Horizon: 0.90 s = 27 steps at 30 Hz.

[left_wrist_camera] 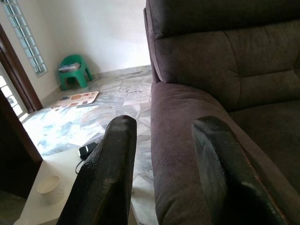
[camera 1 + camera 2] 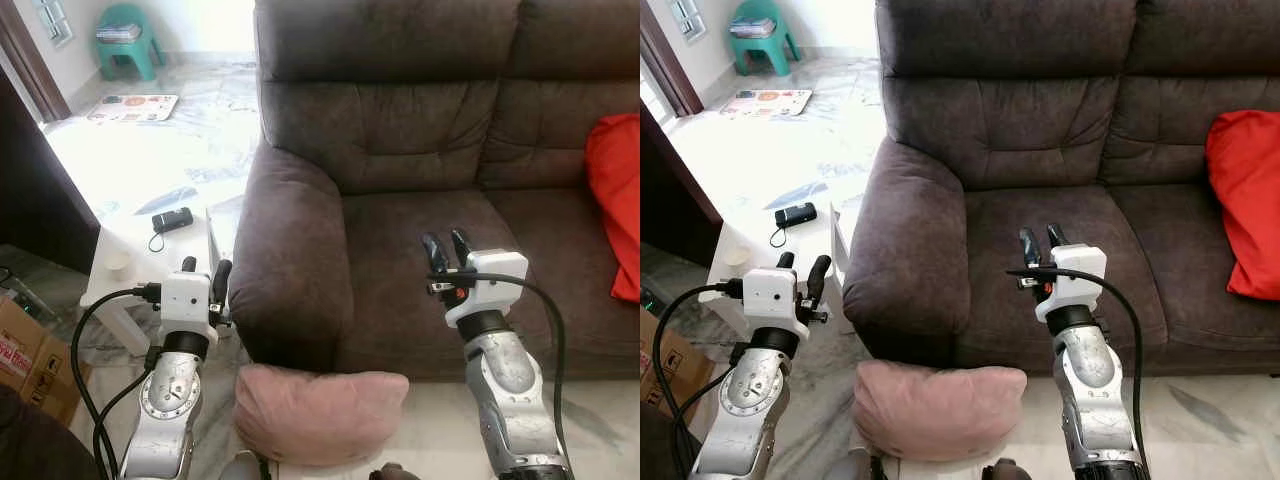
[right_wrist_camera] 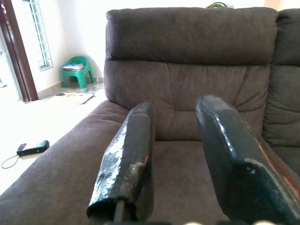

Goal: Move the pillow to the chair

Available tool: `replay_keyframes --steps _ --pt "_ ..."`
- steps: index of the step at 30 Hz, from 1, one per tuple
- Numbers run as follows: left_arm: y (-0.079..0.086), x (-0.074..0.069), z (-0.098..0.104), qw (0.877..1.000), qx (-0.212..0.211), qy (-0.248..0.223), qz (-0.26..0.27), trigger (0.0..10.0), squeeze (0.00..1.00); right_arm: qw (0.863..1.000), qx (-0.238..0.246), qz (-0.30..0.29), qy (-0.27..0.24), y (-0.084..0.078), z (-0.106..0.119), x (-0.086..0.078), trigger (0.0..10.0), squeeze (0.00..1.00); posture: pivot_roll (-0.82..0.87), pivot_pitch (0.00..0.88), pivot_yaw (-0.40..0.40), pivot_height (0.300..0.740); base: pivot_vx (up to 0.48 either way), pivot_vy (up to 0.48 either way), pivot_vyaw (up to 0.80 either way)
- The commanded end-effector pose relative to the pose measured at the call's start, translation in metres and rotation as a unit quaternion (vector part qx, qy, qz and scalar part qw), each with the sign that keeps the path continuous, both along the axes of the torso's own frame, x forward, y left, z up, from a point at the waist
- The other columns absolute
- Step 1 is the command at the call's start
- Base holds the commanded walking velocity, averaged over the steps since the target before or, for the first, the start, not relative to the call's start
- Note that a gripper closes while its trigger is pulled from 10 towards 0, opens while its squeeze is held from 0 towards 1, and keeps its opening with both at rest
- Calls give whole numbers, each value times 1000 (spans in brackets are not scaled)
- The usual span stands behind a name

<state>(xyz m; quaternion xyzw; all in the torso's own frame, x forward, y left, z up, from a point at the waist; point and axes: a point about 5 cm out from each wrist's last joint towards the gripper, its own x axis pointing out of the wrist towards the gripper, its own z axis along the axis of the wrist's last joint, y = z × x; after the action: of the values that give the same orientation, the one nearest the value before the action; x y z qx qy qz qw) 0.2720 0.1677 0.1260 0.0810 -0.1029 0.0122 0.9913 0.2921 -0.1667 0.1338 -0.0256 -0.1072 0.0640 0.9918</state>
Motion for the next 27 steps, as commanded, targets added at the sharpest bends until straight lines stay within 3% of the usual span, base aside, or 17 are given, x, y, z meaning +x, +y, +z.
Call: replay_keyframes --steps 1,23,27 --pt "-2 2 4 1000 1 -2 -2 10000 0 1000 2 1 -1 -1 2 2 10000 0 -5 78 14 673 0 0 0" --pt "-3 3 4 1000 1 -2 -5 10000 0 1000 0 4 15 2 -3 5 10000 0 -7 69 17 673 0 0 0" --pt "-3 3 3 1000 2 -1 -5 10000 0 1000 1 8 18 4 -4 5 10000 0 -8 75 17 650 0 0 0"
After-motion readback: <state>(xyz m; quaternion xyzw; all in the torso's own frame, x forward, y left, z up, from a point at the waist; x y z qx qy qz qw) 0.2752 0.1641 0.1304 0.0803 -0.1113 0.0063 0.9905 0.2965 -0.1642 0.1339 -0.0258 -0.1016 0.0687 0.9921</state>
